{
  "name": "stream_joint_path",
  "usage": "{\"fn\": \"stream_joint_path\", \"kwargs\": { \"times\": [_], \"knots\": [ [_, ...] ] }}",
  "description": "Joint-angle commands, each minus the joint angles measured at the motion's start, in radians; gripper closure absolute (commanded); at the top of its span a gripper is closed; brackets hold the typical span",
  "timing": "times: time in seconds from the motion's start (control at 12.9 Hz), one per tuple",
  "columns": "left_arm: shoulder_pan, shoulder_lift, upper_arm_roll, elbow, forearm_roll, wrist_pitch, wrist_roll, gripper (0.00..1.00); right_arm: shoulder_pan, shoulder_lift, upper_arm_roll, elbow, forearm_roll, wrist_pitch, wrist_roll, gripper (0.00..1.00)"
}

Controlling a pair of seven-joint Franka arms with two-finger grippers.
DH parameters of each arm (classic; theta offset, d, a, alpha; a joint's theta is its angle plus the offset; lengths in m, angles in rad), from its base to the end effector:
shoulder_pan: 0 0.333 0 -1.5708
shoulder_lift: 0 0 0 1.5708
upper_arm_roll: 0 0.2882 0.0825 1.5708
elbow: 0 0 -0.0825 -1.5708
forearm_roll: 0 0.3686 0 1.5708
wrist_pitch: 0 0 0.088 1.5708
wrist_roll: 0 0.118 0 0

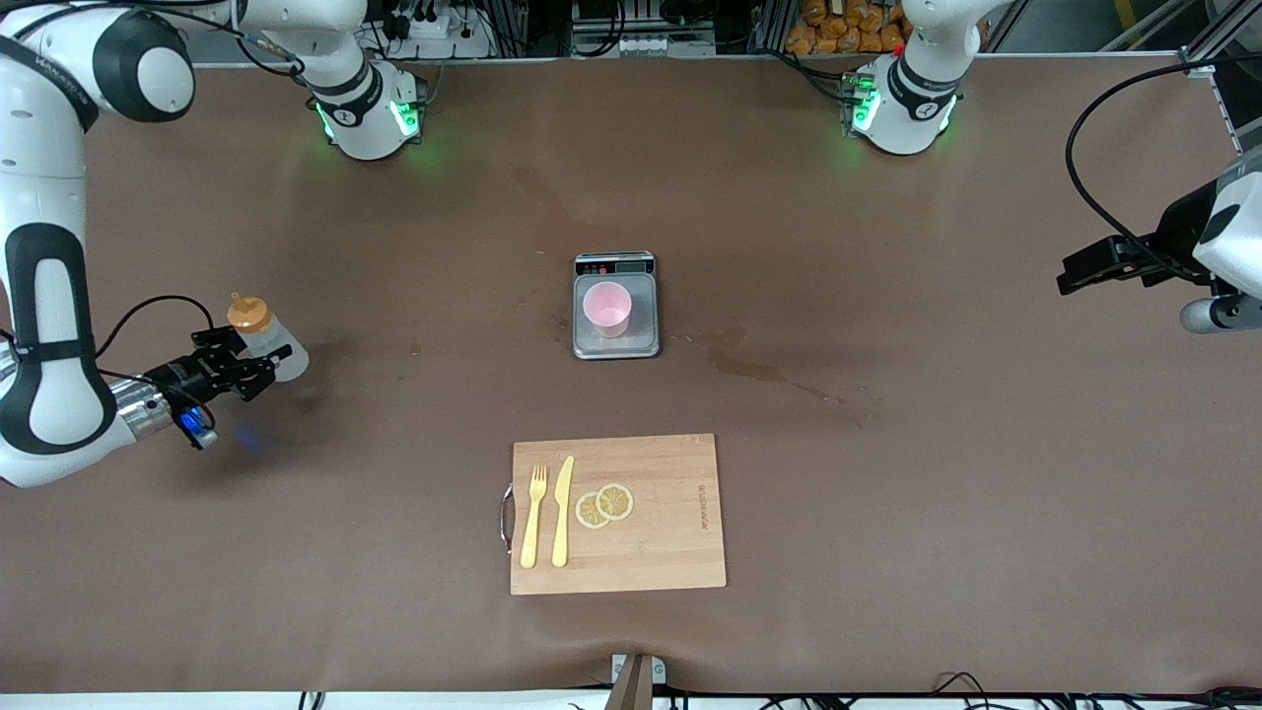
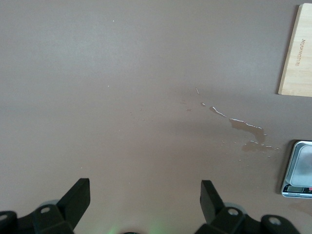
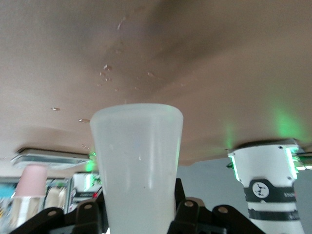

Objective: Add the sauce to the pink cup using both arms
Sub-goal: 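Carry the sauce bottle with the right gripper back to its spot, then set the bottle upright on the table and open the right gripper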

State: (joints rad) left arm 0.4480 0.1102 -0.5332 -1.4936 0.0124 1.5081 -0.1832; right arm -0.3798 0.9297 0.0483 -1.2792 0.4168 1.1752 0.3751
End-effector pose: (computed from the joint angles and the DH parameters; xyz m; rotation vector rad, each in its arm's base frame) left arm 0.5570 -0.0316 0.5629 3.1025 0.1532 -0.1329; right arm 0.5636 -0.1377 0.1625 -2.1781 0.8736 1.3477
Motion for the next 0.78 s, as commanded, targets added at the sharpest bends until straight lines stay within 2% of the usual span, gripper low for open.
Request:
{"fn": "stream_joint_path", "kwargs": {
  "times": [0.0, 0.7],
  "knots": [
    [0.009, -0.026, 0.002, -0.008, -0.003, 0.018, 0.007, 0.00, -0.050, 0.038, 0.018, 0.014, 0.056, -0.011, -0.036, 0.48],
    [0.006, -0.035, -0.008, -0.010, 0.040, 0.058, 0.004, 0.00, -0.076, 0.084, 0.015, 0.006, 0.056, 0.066, -0.022, 0.44]
  ]
}}
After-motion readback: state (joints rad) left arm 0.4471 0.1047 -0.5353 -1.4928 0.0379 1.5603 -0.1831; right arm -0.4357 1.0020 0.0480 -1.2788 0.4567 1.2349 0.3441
